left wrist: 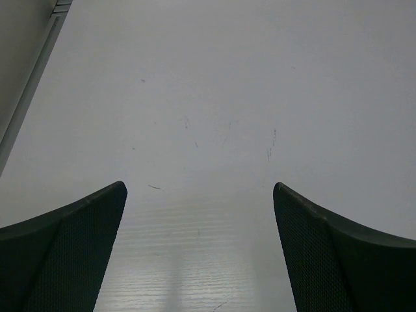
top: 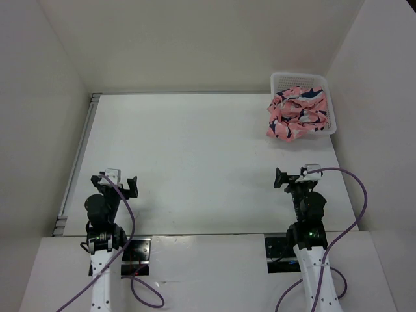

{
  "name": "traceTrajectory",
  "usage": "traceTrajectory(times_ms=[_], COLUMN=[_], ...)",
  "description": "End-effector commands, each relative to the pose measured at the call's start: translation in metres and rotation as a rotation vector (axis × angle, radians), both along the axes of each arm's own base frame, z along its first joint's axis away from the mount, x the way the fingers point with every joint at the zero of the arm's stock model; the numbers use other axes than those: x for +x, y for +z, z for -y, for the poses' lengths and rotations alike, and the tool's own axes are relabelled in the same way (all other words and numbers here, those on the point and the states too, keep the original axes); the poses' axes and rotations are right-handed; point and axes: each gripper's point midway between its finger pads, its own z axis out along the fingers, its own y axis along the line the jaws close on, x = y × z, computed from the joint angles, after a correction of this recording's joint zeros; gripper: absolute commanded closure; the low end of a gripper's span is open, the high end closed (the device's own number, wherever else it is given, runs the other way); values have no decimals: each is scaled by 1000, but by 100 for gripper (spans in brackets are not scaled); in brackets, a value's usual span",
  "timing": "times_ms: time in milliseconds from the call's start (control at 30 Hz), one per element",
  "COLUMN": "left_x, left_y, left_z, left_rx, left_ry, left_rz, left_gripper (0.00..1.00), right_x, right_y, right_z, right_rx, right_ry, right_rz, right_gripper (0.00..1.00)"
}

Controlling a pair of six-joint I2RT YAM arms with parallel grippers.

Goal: Fold and stack the shorts
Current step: Grab the shorts from the pile

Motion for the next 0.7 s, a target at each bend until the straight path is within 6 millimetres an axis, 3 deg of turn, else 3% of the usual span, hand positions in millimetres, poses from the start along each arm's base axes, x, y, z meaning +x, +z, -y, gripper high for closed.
traceTrajectory(times_ms=[0, 100, 133, 200, 233, 267, 300, 333, 367, 400, 467, 500, 533, 567, 633, 667], left_x=[3, 3, 3, 3, 2, 0, -10, -13, -16, -24, -43, -81, -76, -55, -36, -39], left_y=[2, 2, 2, 2, 15, 18, 13, 18, 18, 24, 32, -9, -11, 19, 36, 56], left_z=[2, 2, 4, 4, 9, 19, 54, 62, 70, 88, 111, 128, 127, 122, 113, 118], left_rx=[9, 9, 8, 8, 12, 7, -20, -20, -24, -23, -41, -235, -214, -85, 31, 70], left_ry=[-17, -17, -28, -28, -58, -114, -314, -365, -409, -531, -683, -754, -757, -759, -719, -753], left_rz=[36, 36, 36, 36, 62, 61, 38, 48, 49, 75, 65, -204, -174, 12, 180, 241], left_gripper=[0, 0, 0, 0, 0, 0, 0, 0, 0, 0, 0, 0, 0, 0, 0, 0], right_x=[1, -1, -4, -8, -11, -12, -11, -20, -28, -26, -19, -15, -13, -19, -26, -28], right_y=[-6, -4, -3, 14, 14, 31, 35, 35, -9, -13, 13, 48, 58, 95, 121, 130], right_z=[0, -20, -40, -54, -63, -65, -65, -83, -83, -78, -76, -75, -75, -75, -77, -77], right_rx=[12, -111, -200, -428, -429, -442, -613, -860, -1092, -1389, -1511, -1591, -1618, -1657, -1579, -1570], right_ry=[-4, 136, 270, 389, 442, 445, 462, 591, 712, 722, 630, 503, 435, 308, 288, 277], right_rz=[6, 15, 35, 132, 144, 209, 261, 355, 270, 335, 431, 549, 615, 733, 776, 788], right_gripper=[1, 1, 1, 1, 1, 1, 0, 0, 0, 2, 0, 0, 0, 0, 0, 0])
